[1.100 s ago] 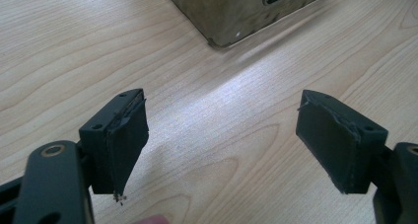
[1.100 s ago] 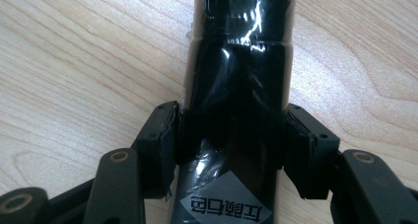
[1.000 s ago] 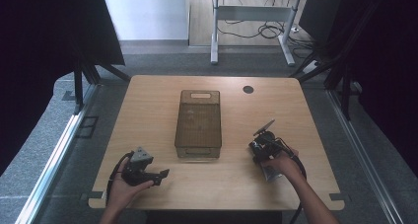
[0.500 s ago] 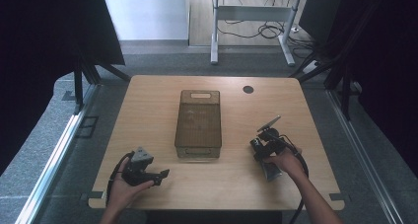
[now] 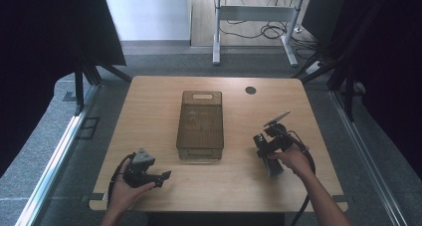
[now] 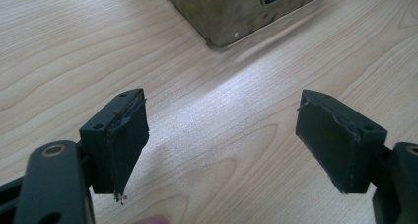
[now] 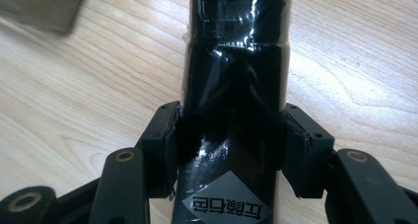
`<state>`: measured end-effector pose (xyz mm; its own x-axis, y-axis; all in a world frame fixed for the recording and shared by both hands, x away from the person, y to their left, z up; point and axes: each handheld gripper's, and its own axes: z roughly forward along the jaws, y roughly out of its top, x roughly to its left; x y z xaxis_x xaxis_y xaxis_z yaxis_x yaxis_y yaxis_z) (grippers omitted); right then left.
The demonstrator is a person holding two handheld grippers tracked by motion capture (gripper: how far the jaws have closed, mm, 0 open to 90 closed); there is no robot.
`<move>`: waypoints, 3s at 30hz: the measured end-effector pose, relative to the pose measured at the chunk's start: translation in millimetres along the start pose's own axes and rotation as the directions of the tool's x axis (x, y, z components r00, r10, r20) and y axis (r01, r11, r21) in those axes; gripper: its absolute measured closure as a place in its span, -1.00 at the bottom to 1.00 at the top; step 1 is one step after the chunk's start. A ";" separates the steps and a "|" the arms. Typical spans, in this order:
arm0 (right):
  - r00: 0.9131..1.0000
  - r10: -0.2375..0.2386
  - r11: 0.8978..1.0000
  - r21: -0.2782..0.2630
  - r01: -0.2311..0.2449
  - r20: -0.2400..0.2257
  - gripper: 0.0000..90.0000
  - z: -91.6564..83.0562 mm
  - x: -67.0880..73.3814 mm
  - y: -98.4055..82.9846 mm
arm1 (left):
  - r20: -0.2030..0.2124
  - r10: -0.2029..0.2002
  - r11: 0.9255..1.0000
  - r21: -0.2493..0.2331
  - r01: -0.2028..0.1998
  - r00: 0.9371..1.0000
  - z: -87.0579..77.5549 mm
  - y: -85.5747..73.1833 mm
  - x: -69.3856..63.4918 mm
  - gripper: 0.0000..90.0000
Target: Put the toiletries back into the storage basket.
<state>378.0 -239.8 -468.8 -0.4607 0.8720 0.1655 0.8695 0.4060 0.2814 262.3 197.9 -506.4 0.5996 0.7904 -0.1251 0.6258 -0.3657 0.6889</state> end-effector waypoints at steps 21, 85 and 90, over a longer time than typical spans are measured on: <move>0.996 0.006 0.999 -0.048 -0.011 -0.094 0.04 -16.1 14.5 22.1 | 0.001 -0.010 1.000 -0.004 0.010 1.000 -0.9 -0.2 0.8 -0.55; 0.975 -0.025 0.993 -0.120 -0.002 -0.220 0.05 -37.4 65.2 109.4 | 0.004 -0.012 1.000 -0.010 0.012 1.000 -2.8 -0.8 5.0 -0.55; 0.974 -0.014 0.992 -0.122 -0.014 -0.225 0.05 -33.5 67.7 114.0 | 0.001 -0.011 1.000 -0.009 0.011 1.000 -3.4 -0.8 5.4 -0.55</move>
<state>440.0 -143.6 -393.8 -0.5008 0.7823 0.3704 0.8477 0.3569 0.3924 263.4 204.2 -505.2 0.5931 0.7939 -0.1338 0.6278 -0.3521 0.6942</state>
